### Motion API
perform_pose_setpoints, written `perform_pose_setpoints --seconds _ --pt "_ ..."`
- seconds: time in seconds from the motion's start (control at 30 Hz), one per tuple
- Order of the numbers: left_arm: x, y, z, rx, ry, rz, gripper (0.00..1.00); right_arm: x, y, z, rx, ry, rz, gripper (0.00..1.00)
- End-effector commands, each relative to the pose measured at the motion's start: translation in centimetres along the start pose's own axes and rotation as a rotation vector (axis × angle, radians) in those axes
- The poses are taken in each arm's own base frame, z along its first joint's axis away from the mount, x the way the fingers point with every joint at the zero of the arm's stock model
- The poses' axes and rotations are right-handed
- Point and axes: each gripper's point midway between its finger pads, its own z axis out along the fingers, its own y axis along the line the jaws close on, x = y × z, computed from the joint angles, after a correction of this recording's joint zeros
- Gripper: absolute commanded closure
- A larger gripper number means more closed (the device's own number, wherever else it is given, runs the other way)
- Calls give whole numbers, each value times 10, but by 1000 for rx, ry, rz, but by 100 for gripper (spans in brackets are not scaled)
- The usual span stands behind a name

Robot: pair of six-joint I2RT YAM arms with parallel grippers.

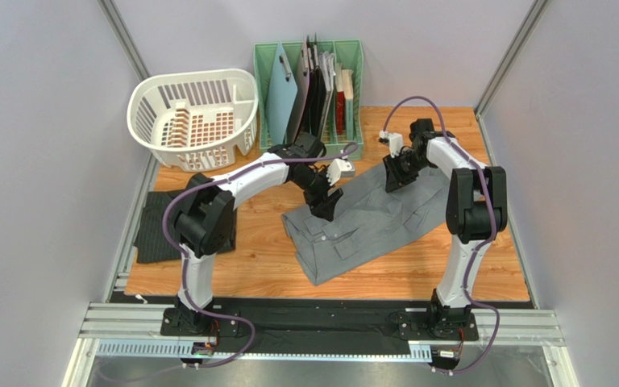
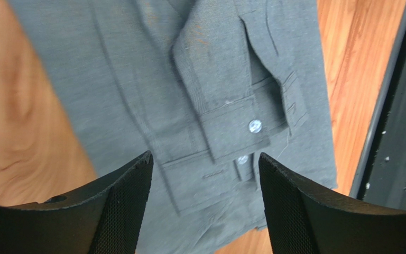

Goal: Fold and stack the long sleeve shirts
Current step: Fold the shirt

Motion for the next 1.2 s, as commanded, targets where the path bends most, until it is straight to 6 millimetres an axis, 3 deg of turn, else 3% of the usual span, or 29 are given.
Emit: perform_pose_setpoints --seconds 0.0,0.23,0.4,0.5,0.53,0.6,0.63,0.73,0.83,1.03,1.1,1.17 --pt "-9 -16 19 80 -25 -111 25 7 -12 14 32 15 63 79" --pt "9 -11 43 90 34 -210 28 16 -17 30 30 33 106 81" --pt "0 -12 51 117 7 -232 31 16 -21 31 48 30 115 84" --pt "-2 -20 53 148 2 -233 49 14 -24 31 69 26 112 85" --pt "-4 -23 50 156 -2 -229 63 14 -25 31 74 26 114 85" --pt "-3 -29 45 170 -2 -223 74 16 -29 30 94 30 117 86" --pt "-5 -33 39 172 -6 -216 87 16 -30 31 96 31 117 86" --pt "-2 -42 28 181 3 -198 100 19 -32 32 109 34 122 86" --pt "4 -46 17 168 17 -191 100 19 -34 32 123 32 123 86" --pt "26 -15 10 25 78 -220 100 17 -38 30 142 17 133 86" --pt "38 -11 16 22 129 -238 88 12 -38 27 146 0 132 85" --pt "37 -8 16 16 139 -242 75 3 -38 21 150 -27 142 81"
